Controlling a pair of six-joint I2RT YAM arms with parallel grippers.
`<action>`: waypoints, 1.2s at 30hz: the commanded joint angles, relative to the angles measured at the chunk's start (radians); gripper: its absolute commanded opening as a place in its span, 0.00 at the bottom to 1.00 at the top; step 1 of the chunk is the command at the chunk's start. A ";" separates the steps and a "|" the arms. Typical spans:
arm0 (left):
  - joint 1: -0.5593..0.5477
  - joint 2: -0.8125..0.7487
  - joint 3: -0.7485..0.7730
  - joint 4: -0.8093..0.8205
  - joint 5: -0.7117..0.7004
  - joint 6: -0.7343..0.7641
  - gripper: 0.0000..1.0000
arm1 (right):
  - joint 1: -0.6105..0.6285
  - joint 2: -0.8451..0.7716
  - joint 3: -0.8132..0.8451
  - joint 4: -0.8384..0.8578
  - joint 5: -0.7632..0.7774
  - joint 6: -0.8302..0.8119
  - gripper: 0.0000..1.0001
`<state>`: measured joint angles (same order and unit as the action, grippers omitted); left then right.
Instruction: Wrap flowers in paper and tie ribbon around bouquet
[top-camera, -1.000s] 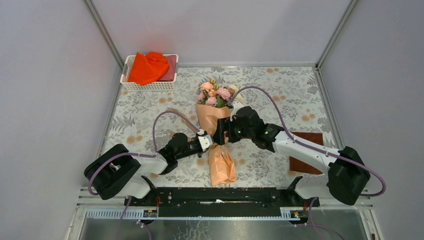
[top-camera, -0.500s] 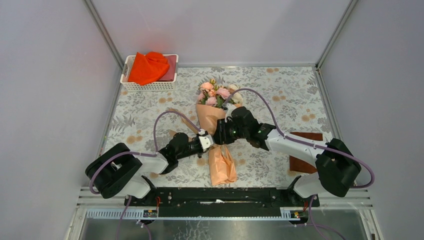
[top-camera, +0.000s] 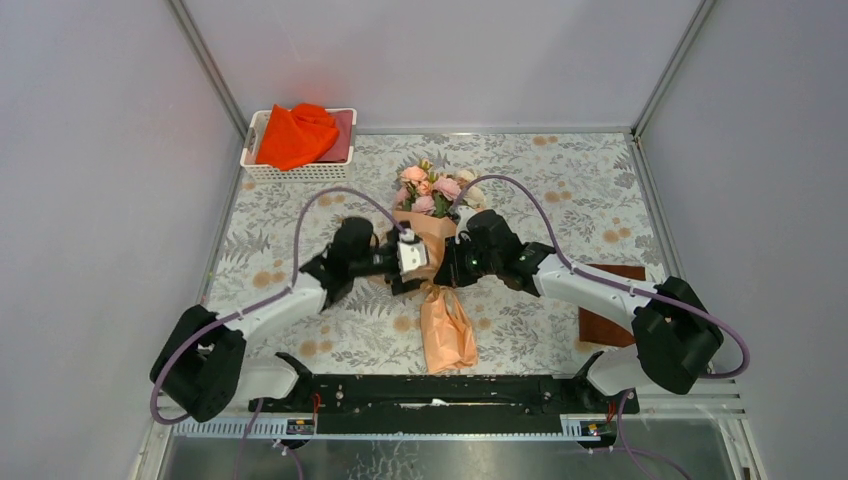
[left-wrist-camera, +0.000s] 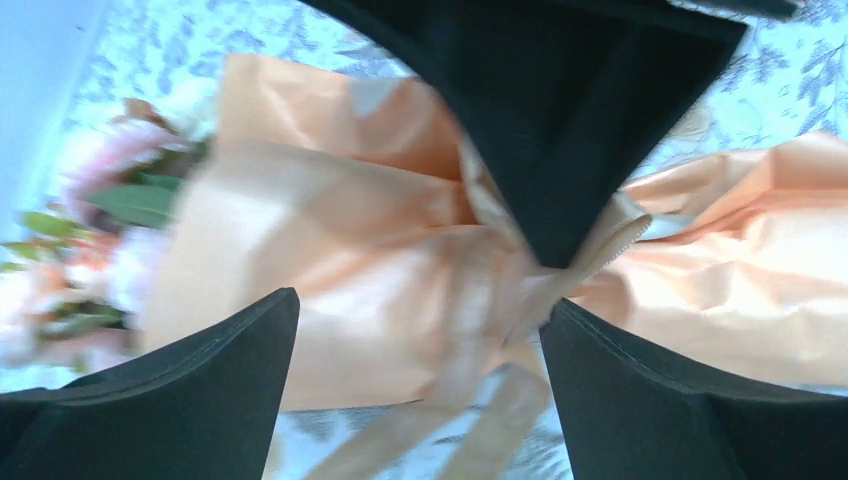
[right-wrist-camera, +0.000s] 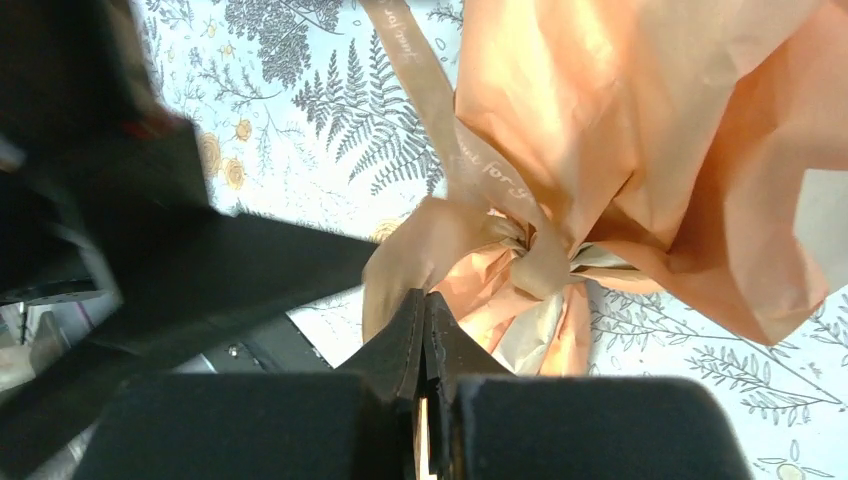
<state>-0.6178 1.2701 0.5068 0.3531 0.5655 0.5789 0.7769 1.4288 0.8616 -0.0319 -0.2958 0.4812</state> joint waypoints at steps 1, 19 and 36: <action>0.138 -0.002 0.257 -0.745 0.204 0.428 0.97 | -0.008 -0.029 0.052 -0.027 0.027 -0.058 0.00; 0.500 0.774 1.120 -1.355 -0.165 1.173 0.88 | -0.010 -0.010 0.075 -0.023 0.032 -0.077 0.00; 0.502 0.773 0.936 -1.235 -0.288 1.180 0.03 | -0.009 -0.018 0.090 -0.026 0.050 -0.059 0.00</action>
<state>-0.1162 2.0842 1.5257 -0.9180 0.2844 1.7638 0.7719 1.4300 0.9024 -0.0776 -0.2703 0.4229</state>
